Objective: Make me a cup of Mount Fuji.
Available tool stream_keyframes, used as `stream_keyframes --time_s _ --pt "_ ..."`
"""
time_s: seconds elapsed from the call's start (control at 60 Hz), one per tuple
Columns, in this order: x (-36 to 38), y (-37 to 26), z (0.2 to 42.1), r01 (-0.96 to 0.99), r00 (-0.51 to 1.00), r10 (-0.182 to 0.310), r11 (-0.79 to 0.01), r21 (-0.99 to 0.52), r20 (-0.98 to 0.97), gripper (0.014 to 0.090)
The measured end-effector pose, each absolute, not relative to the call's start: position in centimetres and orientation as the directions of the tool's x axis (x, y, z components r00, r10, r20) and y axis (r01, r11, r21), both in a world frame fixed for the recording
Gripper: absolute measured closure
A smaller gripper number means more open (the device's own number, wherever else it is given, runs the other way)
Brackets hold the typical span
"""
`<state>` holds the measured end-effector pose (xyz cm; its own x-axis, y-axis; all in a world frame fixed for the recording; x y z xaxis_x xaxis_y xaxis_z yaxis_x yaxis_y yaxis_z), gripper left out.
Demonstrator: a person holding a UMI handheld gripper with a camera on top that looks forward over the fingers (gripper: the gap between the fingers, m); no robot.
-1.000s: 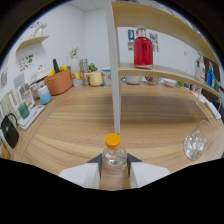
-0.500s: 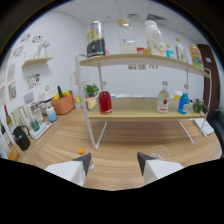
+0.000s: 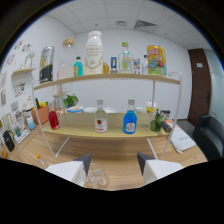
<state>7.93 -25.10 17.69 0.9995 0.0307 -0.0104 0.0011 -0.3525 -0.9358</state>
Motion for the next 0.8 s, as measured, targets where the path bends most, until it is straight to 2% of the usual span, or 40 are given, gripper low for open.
stream_keyframes --time_s 0.133,0.3,0.317,0.333,0.417,0.517,0.583,0.633,0.8 --pt "10.2 -21.3 21.2 -0.001 0.999 0.032 -0.284 -0.959 -0.011 0.0194" --pt "12.6 -16.0 22.3 -0.003 1.0 0.018 -0.263 -0.965 -0.008 0.022" --pt "12.8 -15.5 22.2 -0.003 1.0 0.016 -0.265 -0.964 -0.007 0.0284" --pt "13.0 -15.0 22.1 -0.002 1.0 0.015 -0.265 -0.964 -0.006 0.0247" --pt "13.6 -13.2 21.3 0.005 1.0 0.011 -0.283 -0.959 0.002 0.0333" --pt "13.8 -11.5 19.4 0.005 1.0 0.008 -0.328 -0.945 0.002 0.0475" --pt "13.2 -10.9 18.4 0.001 1.0 0.025 -0.352 -0.936 -0.008 0.0553" --pt "12.7 -10.7 18.2 0.004 0.999 0.047 -0.349 -0.937 -0.014 0.0657" --pt "13.0 -10.8 18.3 -0.004 0.999 0.028 -0.356 -0.934 -0.015 0.0682"
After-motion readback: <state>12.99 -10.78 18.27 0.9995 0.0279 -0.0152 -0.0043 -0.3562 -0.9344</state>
